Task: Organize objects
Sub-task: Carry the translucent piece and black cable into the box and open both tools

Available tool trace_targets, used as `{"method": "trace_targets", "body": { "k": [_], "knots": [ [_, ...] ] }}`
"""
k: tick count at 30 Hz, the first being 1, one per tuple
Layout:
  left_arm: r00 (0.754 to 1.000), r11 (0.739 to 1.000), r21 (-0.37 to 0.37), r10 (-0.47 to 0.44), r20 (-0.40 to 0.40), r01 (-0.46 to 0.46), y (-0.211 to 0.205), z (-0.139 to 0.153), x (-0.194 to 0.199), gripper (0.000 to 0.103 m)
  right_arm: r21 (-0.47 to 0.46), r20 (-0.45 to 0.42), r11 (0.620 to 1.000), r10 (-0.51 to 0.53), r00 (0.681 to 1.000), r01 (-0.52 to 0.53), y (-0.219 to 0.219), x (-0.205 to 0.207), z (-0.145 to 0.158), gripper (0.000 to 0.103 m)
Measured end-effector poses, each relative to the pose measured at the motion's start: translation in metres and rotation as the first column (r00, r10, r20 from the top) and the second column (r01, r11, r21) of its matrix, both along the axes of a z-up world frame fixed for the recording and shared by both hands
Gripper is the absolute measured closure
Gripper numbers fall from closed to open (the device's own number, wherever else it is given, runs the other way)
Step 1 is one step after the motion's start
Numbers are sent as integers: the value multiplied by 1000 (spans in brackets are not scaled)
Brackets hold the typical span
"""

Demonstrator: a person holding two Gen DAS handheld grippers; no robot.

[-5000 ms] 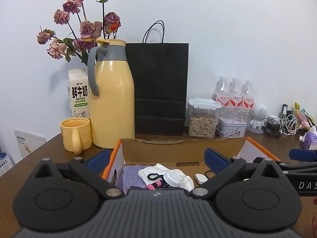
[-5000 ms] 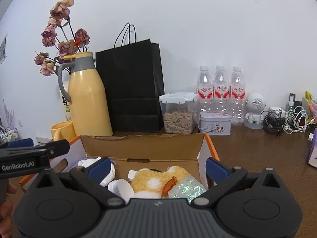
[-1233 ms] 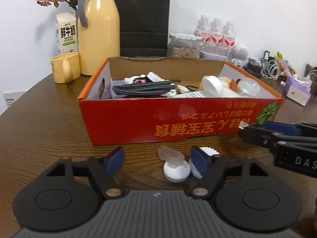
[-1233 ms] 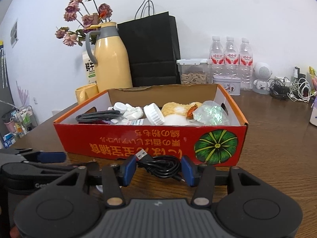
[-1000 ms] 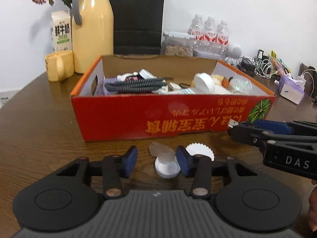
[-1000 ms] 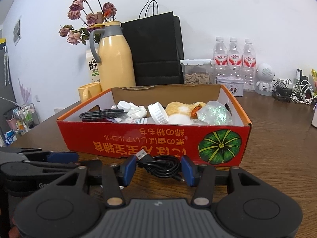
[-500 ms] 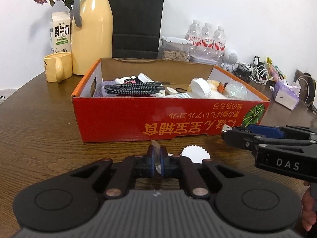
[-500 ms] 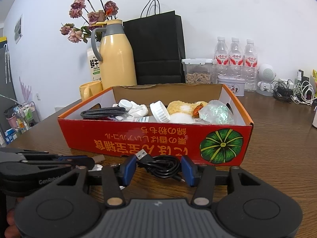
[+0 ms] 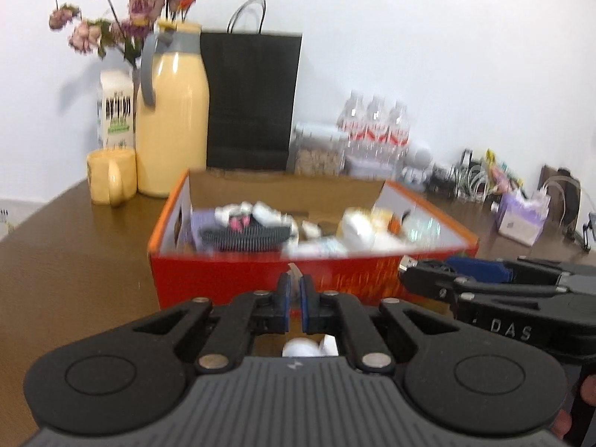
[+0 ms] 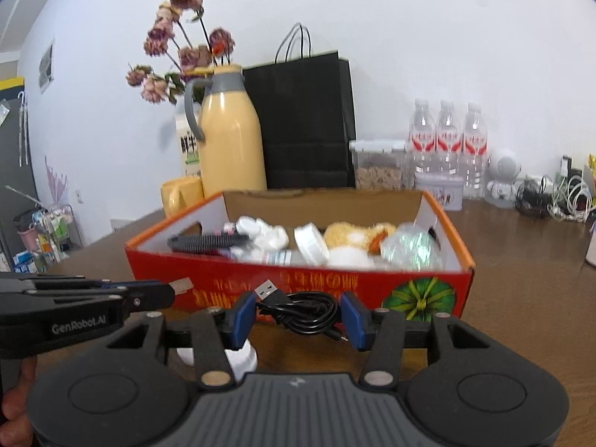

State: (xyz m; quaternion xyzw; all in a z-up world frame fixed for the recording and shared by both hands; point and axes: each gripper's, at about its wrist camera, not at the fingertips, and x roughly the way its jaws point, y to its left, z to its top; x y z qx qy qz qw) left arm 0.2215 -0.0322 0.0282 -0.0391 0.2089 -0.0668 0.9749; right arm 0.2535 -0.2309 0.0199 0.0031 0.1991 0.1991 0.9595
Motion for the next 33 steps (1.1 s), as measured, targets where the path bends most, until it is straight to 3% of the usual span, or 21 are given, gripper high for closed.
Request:
{"method": "trace_targets", "body": {
  "k": [6, 13, 19, 24, 28, 30, 31, 32, 33],
  "knots": [
    [998, 999, -20, 31, 60, -30, 3, 26, 21, 97, -3, 64, 1000, -22, 998, 23, 1, 18, 29, 54],
    [994, 996, -42, 76, 75, -73, -2, 38, 70, 97, -16, 90, 998, -59, 994, 61, 15, 72, 45, 54],
    [992, 992, -34, 122, 20, -122, 0, 24, 126, 97, -9, 52, 994, -107, 993, 107, 20, 122, 26, 54],
    [991, 991, -13, 132, -13, -132, 7, 12, 135, 97, 17, -44, 994, -111, 993, 111, 8, 140, 6, 54],
    [990, 990, -2, 140, -13, -140, 6, 9, 132, 95, 14, -50, 994, -111, 993, 112, 7, 137, 2, 54],
    [989, 989, 15, 150, -4, -150, 4, 8, 129, 91, 9, -44, 994, -112, 993, 112, 7, 133, 2, 53],
    [988, 987, 23, 157, 3, -157, 3, 7, 127, 80, 4, -39, 993, -114, 993, 115, 7, 131, 2, 51],
    [987, 987, 25, 161, 14, -162, 4, 8, 125, 61, -2, -37, 993, -116, 993, 116, 8, 129, 2, 43],
    [985, 985, 27, 170, 30, -171, 5, 9, 121, 54, -6, -32, 993, -118, 992, 118, 7, 126, 3, 33]
  ]
}}
